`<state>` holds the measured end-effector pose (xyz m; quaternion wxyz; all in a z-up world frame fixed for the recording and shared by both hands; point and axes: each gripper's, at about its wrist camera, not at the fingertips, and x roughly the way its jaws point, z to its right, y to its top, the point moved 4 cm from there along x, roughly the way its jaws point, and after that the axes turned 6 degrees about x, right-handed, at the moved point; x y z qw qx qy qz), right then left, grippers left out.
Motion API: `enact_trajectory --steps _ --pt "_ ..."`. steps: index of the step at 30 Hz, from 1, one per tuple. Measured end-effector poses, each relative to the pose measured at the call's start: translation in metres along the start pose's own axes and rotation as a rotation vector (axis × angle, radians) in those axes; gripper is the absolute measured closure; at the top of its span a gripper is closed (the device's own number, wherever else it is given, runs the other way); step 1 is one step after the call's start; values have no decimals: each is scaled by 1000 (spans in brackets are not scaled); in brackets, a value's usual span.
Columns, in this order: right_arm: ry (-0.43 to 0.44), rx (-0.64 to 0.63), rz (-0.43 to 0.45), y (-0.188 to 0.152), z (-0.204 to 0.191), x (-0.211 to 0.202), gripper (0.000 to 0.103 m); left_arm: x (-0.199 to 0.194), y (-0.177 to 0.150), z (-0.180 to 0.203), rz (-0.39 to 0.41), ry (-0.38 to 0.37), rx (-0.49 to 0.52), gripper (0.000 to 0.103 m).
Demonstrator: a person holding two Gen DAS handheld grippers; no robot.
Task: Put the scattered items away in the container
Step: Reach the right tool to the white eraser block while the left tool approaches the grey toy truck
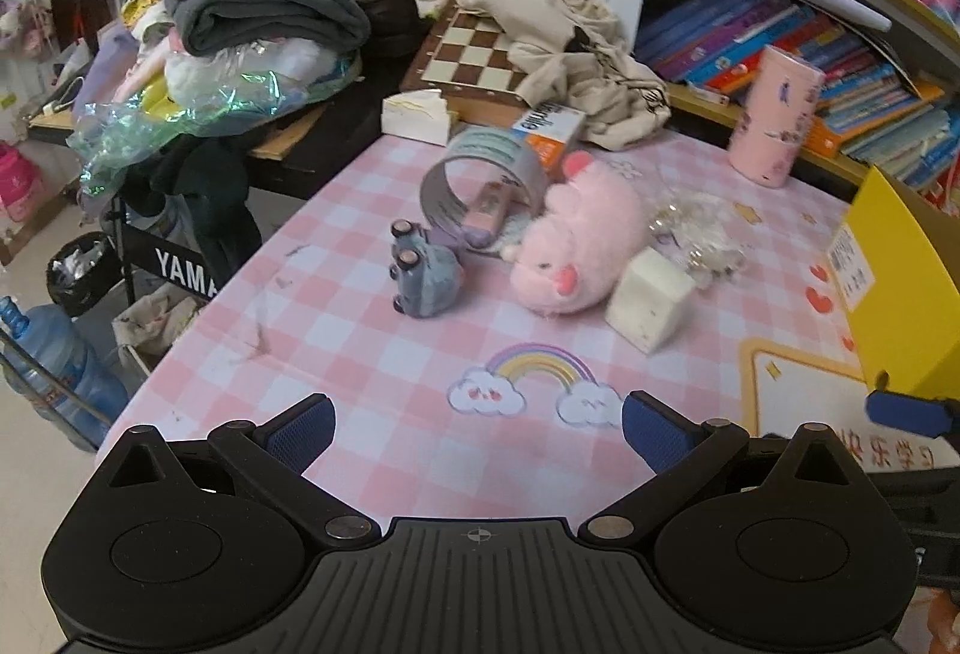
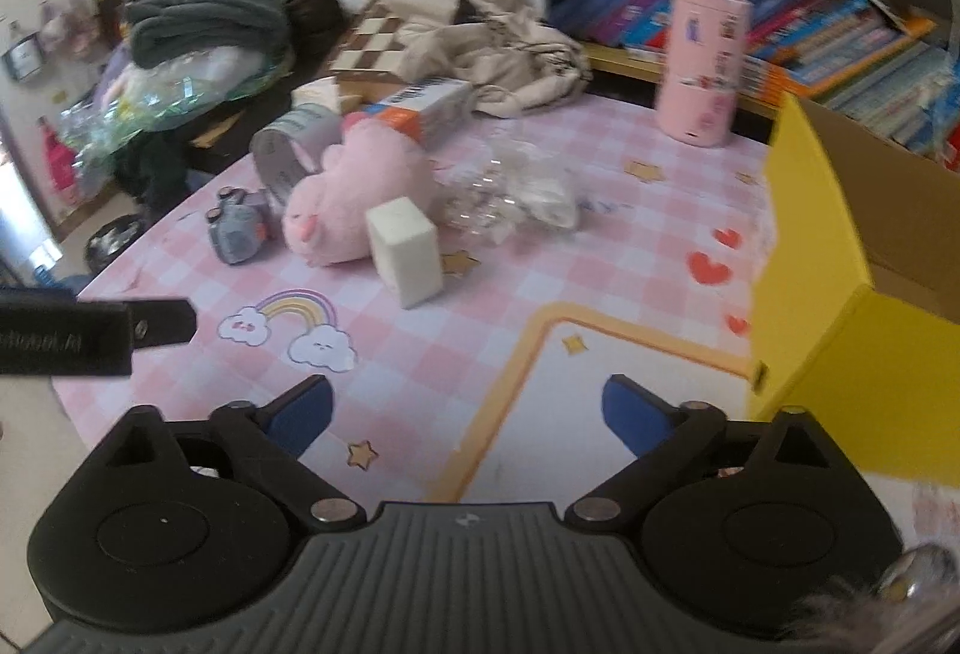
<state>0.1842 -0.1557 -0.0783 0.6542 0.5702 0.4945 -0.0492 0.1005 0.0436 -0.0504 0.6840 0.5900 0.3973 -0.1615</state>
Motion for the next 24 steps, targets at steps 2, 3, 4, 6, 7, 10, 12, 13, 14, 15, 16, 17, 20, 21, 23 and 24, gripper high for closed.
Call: enact_trajectory --steps 2,3,4,6,7,10,12,13,14,15,16,17,20,21,23,24 --pt "22 -24 -9 4 -2 8 20 7 4 -4 1 10 3 1" --pt "32 -39 -12 7 -3 14 24 11 6 -5 2 15 6 2" --pt "41 -52 -15 9 -4 19 27 15 8 -7 4 19 11 2" --pt "60 -75 -22 14 -6 29 32 24 12 -11 4 23 16 4" --pt "68 -85 -26 17 -7 35 34 30 13 -12 2 24 16 5" --pt "81 -103 -36 25 -10 52 35 46 19 -18 -4 28 19 6" --pt "87 -119 -40 29 -13 62 35 56 23 -21 -5 32 23 6" --pt "89 -126 -41 31 -14 67 35 61 25 -22 -6 34 24 6" --pt "92 -136 -42 33 -16 71 35 65 27 -23 -7 36 26 6" --pt "95 -146 -43 35 -18 75 35 70 30 -24 -8 36 27 7" --pt "97 -155 -44 37 -19 80 35 74 32 -24 -9 34 27 8" --pt "99 -165 -45 39 -21 84 35 77 35 -24 -11 32 29 9" --pt "109 -184 -49 43 -26 93 38 87 42 -22 -8 14 46 12" --pt "111 -188 -50 44 -28 95 38 89 44 -22 -5 12 52 12" --pt "116 -194 -50 47 -30 100 40 96 47 -21 -8 14 59 13" --pt "116 -195 -50 48 -31 102 41 99 48 -22 -12 17 57 17"
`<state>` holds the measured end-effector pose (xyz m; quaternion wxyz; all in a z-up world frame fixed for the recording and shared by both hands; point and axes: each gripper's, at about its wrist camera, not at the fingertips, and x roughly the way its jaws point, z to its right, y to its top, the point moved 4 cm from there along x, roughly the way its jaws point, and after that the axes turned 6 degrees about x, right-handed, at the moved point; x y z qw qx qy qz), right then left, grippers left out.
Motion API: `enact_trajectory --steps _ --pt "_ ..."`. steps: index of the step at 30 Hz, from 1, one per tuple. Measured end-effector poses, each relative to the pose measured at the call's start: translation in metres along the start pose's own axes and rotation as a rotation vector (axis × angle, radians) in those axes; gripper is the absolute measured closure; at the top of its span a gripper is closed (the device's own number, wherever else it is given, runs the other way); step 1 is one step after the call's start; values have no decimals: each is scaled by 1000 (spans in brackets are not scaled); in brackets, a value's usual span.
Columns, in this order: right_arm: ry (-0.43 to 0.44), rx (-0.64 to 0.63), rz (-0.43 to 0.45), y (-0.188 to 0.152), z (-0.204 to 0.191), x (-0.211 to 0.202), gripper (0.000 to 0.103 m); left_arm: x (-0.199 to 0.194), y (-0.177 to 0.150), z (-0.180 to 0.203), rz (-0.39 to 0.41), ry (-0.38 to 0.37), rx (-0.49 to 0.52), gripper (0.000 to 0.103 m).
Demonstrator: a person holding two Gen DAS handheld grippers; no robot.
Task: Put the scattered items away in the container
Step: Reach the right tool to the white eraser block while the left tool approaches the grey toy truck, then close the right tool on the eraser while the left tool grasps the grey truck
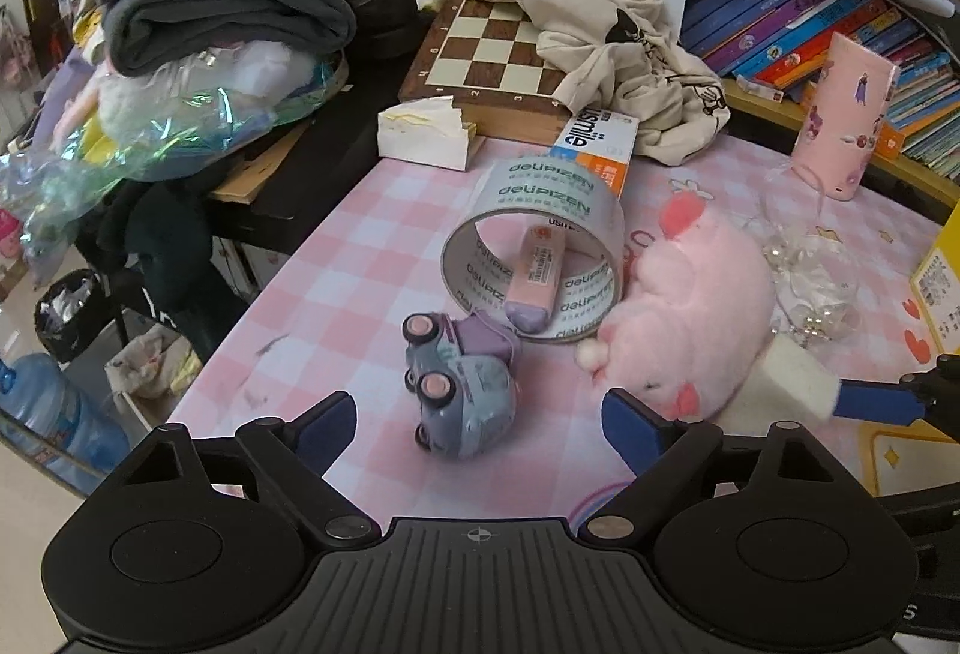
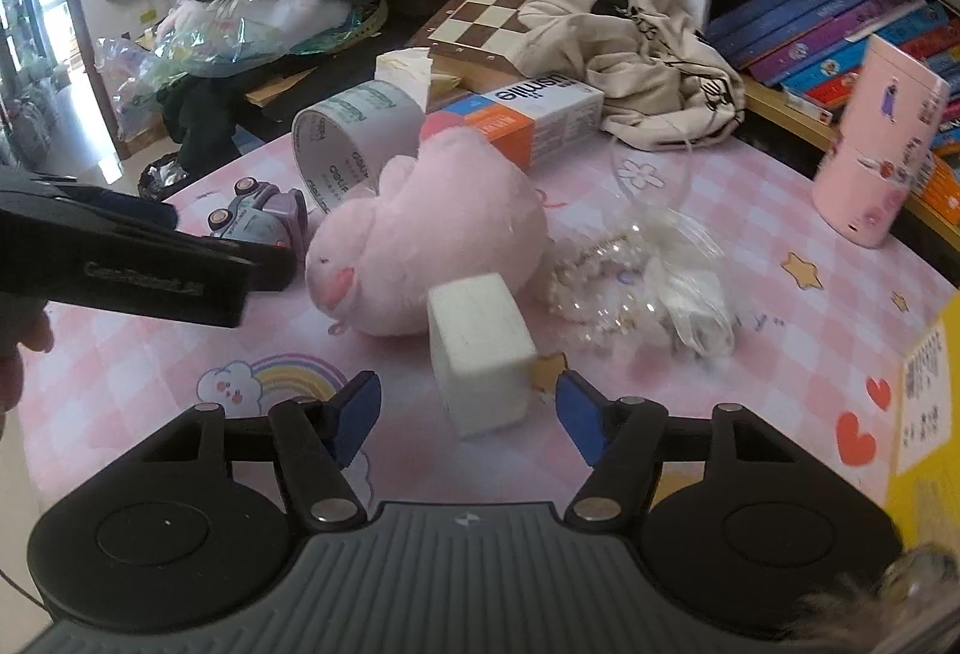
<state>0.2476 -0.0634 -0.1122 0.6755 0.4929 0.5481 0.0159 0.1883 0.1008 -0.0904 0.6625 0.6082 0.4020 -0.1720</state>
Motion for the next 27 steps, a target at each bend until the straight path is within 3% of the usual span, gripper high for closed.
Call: enact_trajectory --steps 9,11,18,27 --pt "-11 31 -9 9 2 13 52 24 3 -10 -35 3 -60 32" --pt "-14 30 -15 8 1 15 58 27 2 -10 -38 1 -62 35" --pt "-28 51 -18 7 1 12 74 29 -2 -11 -30 0 -56 60" --pt "-35 109 9 -8 -4 -25 77 7 -9 -20 -6 -23 -58 60"
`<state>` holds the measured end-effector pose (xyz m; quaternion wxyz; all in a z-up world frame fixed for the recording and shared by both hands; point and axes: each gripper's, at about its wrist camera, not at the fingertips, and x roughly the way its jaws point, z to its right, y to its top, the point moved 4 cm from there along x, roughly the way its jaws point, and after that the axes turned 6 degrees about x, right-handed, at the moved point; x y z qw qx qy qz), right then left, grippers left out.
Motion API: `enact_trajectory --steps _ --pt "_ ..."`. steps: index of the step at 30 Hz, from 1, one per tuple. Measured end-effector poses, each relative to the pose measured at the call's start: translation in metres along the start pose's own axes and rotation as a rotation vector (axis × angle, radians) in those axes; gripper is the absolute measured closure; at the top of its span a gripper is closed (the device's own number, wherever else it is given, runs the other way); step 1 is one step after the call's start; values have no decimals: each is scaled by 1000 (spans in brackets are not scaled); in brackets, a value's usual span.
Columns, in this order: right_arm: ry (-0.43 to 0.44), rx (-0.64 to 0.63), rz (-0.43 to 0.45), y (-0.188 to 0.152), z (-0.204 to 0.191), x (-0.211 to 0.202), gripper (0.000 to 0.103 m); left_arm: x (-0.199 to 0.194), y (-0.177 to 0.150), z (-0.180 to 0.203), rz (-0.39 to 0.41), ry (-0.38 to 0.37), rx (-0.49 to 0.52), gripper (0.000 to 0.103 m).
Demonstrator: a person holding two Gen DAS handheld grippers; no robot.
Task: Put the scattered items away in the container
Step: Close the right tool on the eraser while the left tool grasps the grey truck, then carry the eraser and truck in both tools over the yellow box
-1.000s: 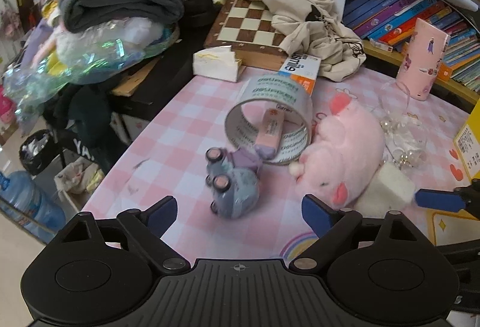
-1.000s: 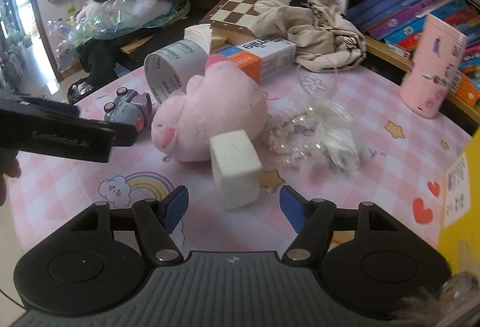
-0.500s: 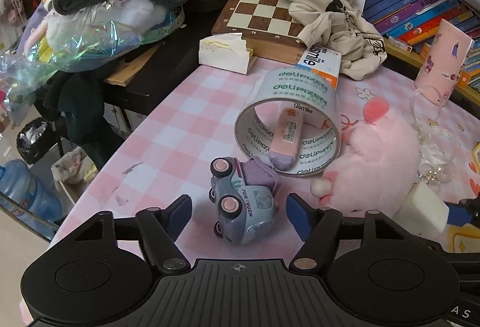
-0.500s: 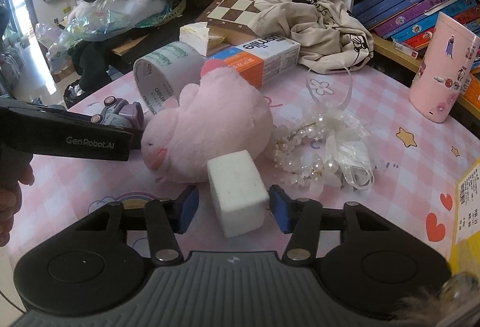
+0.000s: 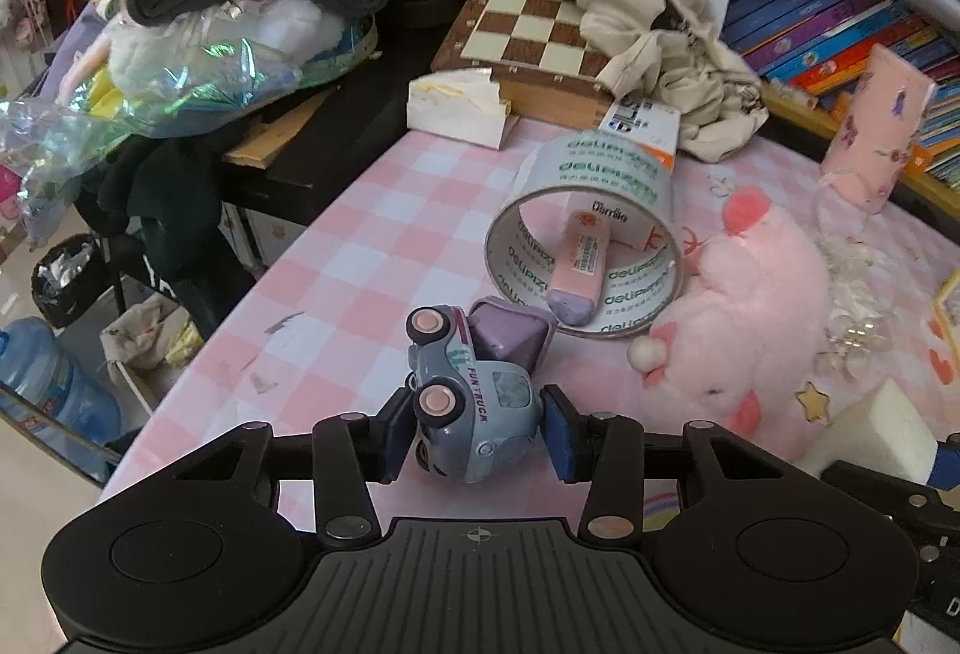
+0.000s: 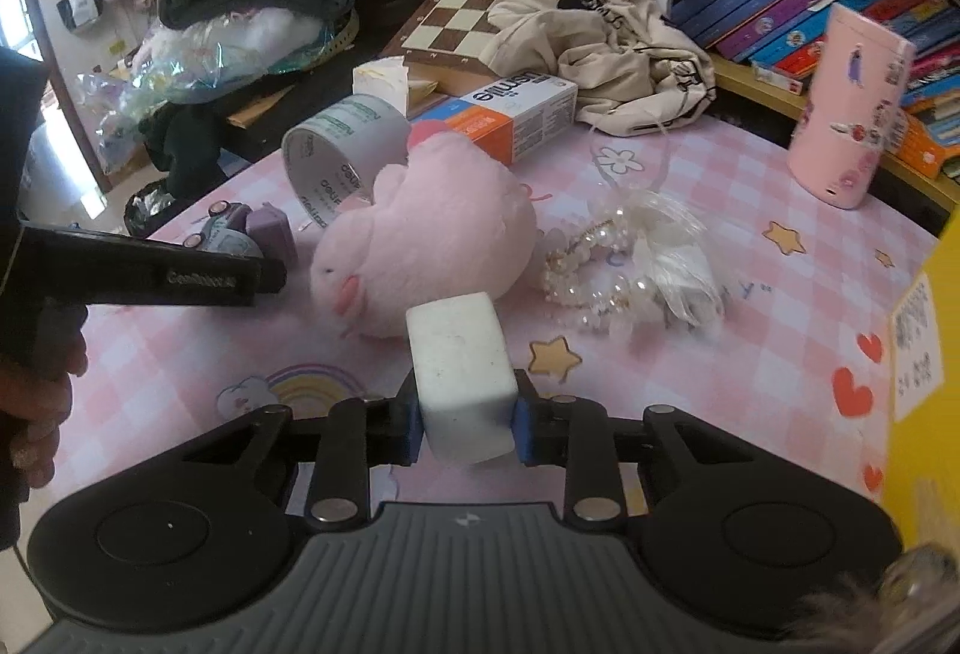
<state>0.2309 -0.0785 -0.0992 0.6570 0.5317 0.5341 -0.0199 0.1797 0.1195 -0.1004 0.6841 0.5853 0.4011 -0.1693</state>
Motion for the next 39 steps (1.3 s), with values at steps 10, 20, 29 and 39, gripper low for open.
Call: enact_trajectory --steps 10,20,29,39 --pt "-75 64 -1 -31 -4 -37 77 -39 -26 -9 11 -86 27 60" --pt "-100 135 29 -59 -24 -79 77 -80 -49 -6 44 -190 113 60" --pt "-148 211 51 -90 -31 -122 77 -109 -67 -1 51 -291 162 60" --pt "-219 322 71 -121 -21 -155 77 -129 -73 23 81 -382 256 60"
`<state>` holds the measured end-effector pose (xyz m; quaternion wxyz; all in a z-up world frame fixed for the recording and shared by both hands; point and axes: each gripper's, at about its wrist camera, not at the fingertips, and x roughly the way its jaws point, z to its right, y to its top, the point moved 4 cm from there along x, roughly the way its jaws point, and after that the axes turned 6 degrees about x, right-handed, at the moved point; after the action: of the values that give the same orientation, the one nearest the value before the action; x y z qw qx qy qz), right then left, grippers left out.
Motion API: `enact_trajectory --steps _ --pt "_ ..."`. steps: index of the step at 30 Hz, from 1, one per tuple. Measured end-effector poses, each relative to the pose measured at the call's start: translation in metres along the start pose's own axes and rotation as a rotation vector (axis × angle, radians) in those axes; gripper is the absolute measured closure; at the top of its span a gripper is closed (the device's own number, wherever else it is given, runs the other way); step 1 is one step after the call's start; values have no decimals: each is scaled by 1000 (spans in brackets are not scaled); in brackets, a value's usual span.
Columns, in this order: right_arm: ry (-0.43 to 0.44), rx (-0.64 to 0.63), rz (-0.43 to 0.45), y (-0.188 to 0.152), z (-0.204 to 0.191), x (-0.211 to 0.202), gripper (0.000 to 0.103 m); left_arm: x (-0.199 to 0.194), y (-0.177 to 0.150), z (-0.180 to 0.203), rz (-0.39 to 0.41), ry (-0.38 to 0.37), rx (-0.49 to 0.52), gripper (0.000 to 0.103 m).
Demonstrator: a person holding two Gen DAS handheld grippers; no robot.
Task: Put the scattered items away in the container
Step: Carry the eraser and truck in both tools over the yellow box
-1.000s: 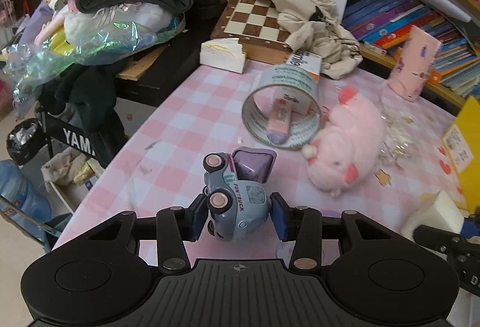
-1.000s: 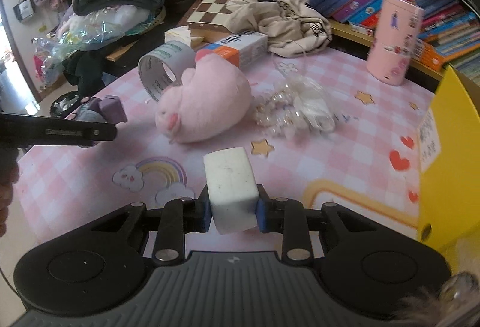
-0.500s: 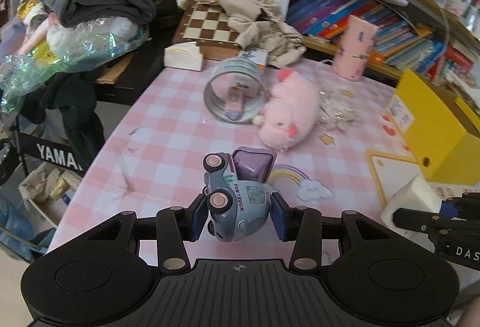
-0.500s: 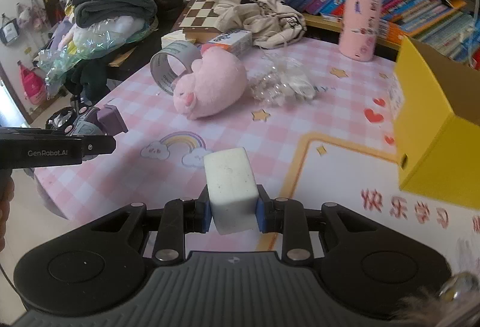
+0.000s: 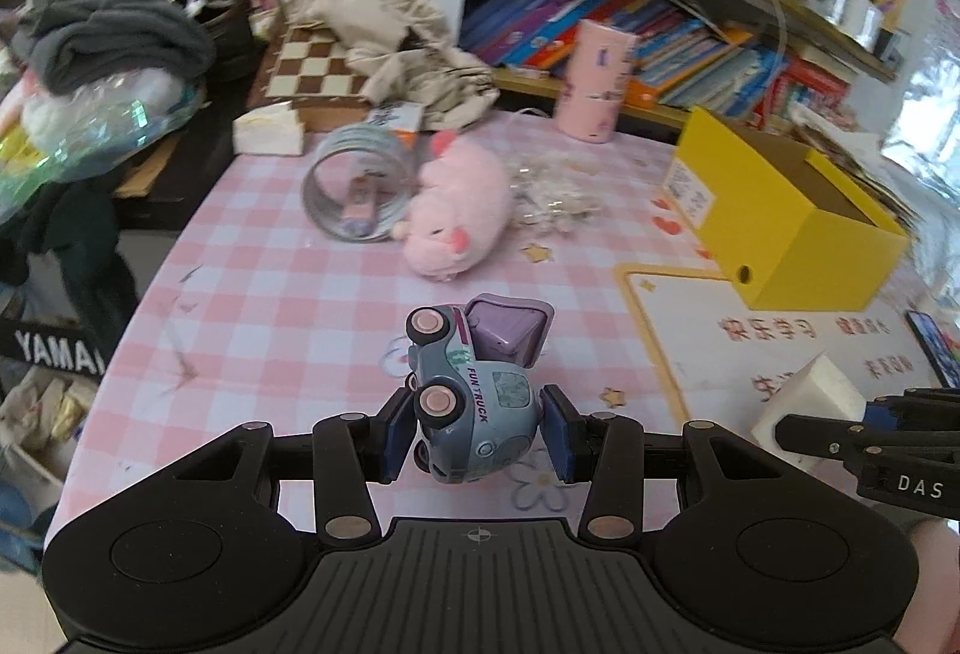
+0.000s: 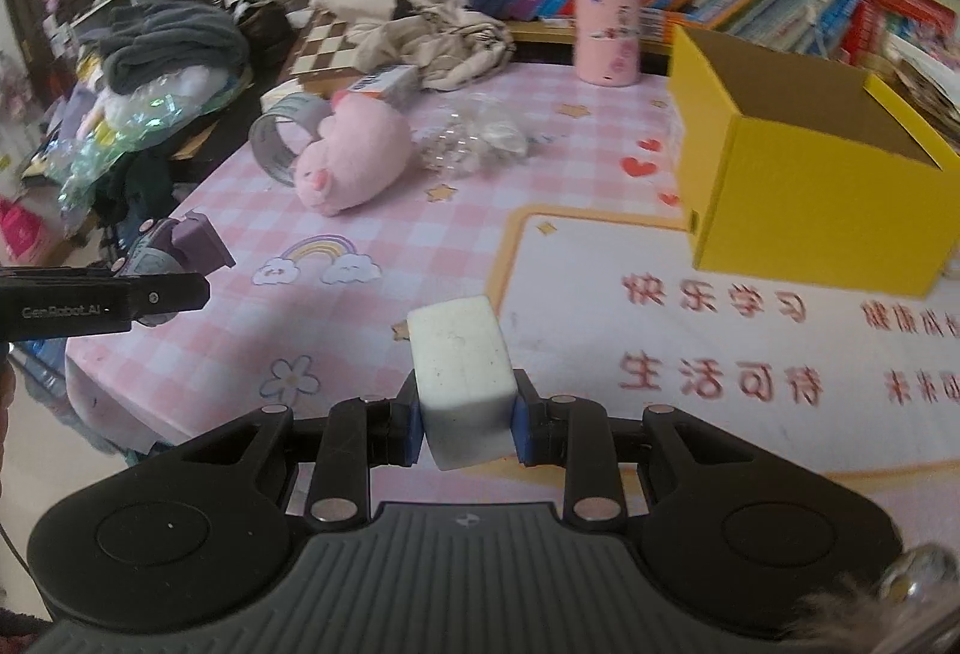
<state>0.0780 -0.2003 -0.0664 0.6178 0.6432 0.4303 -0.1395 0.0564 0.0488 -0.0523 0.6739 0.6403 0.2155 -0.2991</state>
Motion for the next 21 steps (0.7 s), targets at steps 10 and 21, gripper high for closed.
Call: enact_trajectory --steps 10,21 --pt "-65 80 38 -2 31 -19 77 3 13 34 16 -78 85 60" --pt "-135 90 108 22 70 -45 77 14 46 90 64 -174 198 60"
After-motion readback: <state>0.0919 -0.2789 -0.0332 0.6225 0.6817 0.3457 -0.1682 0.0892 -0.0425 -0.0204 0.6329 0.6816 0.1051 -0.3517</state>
